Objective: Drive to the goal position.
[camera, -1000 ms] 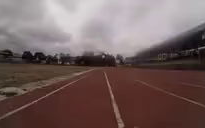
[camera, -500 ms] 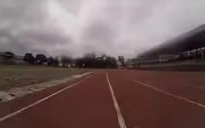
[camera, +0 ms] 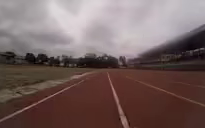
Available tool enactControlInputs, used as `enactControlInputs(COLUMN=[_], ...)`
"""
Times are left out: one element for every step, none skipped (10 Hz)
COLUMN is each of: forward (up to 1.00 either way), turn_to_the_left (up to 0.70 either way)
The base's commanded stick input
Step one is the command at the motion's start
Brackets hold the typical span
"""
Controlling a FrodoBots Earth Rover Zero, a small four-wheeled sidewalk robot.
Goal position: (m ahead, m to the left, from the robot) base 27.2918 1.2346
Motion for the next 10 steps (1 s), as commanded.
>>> enactControlInputs(forward=[1.00,1.00,1.00,1.00,1.00,1.00,1.00,1.00,1.00,1.00], turn_to_the_left=[0.00,0.00,0.00,0.00,0.00,0.00,0.00,0.00,0.00,0.00])
